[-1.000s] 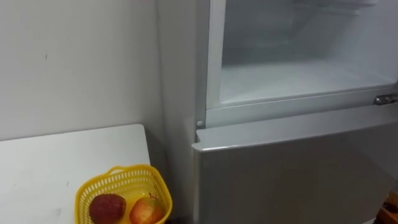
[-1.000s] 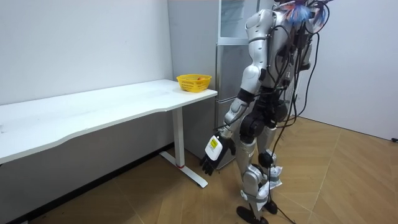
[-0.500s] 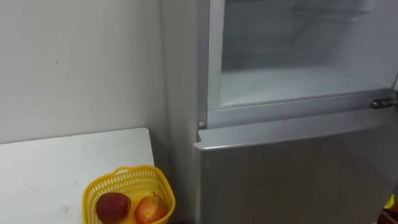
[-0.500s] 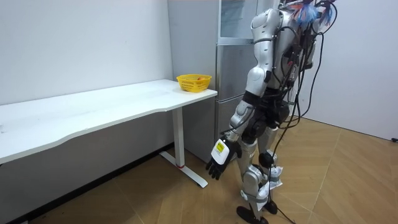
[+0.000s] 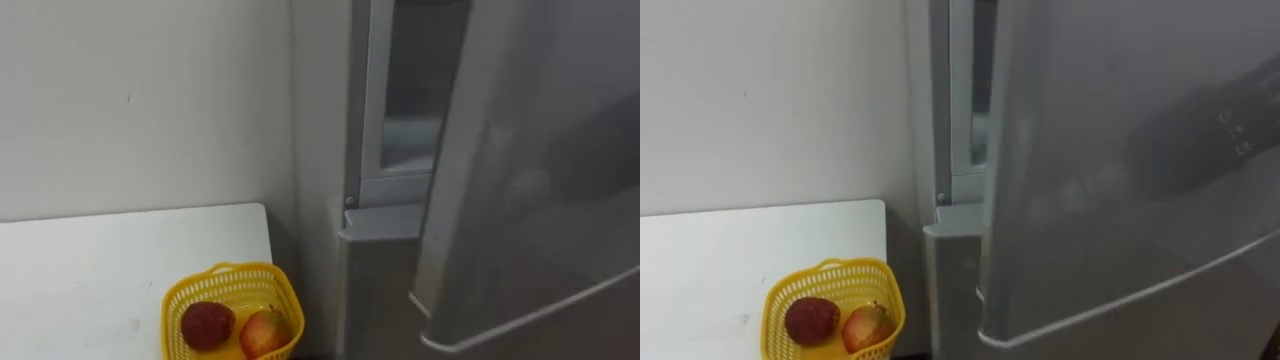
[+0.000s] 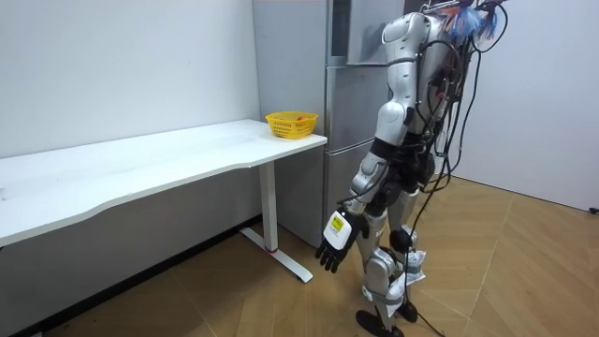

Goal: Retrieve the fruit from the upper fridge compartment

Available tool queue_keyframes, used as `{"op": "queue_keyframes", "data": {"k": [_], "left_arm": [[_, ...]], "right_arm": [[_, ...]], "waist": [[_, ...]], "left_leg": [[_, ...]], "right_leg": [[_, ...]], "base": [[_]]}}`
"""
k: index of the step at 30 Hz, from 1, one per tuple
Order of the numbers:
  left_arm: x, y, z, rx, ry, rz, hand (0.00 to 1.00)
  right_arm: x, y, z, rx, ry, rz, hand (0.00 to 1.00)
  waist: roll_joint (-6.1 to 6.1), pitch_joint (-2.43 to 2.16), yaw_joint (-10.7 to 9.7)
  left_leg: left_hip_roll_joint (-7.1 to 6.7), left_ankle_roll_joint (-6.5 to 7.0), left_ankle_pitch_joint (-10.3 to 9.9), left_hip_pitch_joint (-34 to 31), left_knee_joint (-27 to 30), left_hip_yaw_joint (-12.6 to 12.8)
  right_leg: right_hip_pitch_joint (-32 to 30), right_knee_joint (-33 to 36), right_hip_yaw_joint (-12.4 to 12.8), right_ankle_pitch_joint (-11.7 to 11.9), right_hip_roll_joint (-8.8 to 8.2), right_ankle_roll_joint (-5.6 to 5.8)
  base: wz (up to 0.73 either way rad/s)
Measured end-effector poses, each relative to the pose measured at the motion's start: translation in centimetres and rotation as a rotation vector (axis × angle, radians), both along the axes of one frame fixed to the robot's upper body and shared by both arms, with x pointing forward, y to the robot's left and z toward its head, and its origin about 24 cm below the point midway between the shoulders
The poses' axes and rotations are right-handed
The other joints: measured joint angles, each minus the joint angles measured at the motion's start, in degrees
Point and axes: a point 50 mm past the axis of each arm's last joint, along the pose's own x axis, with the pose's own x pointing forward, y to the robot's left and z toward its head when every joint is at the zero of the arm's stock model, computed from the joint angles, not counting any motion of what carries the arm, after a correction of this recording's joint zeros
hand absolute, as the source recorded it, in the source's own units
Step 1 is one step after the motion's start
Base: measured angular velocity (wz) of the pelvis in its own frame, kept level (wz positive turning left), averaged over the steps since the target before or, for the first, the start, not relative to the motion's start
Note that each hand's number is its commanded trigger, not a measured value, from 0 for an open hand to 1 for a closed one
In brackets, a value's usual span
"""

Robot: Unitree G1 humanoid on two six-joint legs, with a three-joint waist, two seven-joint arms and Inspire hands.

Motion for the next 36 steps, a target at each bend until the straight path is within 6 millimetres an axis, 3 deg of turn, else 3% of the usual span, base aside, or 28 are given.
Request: {"op": "queue_keyframes", "data": {"k": [4,12,19,30,36], "left_arm": [[0.4,-0.2,-0.1,-0.009,-0.004,-0.024,0.0],[-0.4,-0.4,-0.2,-0.014,0.031,-0.032,0.0],[-1.5,-0.5,-0.2,-0.019,0.066,-0.021,0.0],[-1.0,-0.6,-0.2,-0.023,0.053,-0.028,0.0],[-0.8,-0.6,-0.2,-0.018,0.043,-0.027,0.0]], "right_arm": [[0.7,1.0,-0.2,-0.005,0.013,0.045,0.0],[0.9,0.8,-0.6,0.009,0.013,0.031,0.0],[0.8,0.8,-0.9,0.033,0.004,0.018,0.0],[0.8,0.7,-0.9,0.051,0.014,-0.002,0.0],[0.8,0.5,-1.0,0.025,0.058,-0.058,0.0]], "waist": [[-0.3,0.15,1.51],[-0.27,0.36,1.68],[-0.13,0.29,1.98],[0.15,0.19,1.88],[0.13,-0.1,0.93]], "left_leg": [[-0.03,0.0,0.0,0.0,0.18,-0.2],[-0.11,0.0,-0.01,-0.03,-0.02,-1.18],[-0.18,-0.02,0.0,0.02,0.14,-1.95],[-0.22,-0.03,0.01,-0.06,0.24,-2.18],[-0.28,-0.02,0.01,-0.15,1.12,-2.58]], "right_leg": [[0.04,-0.14,-0.16,0.0,-0.06,0.0],[1.26,-0.94,-1.68,0.03,-0.17,0.01],[1.63,-1.04,-2.4,0.04,-0.27,-0.01],[1.56,-1.09,-2.31,0.13,-0.27,-0.01],[1.96,-1.89,-2.55,0.39,-0.24,0.11]], "base": [[0.02],[0.07],[0.06],[0.0],[0.04]]}}
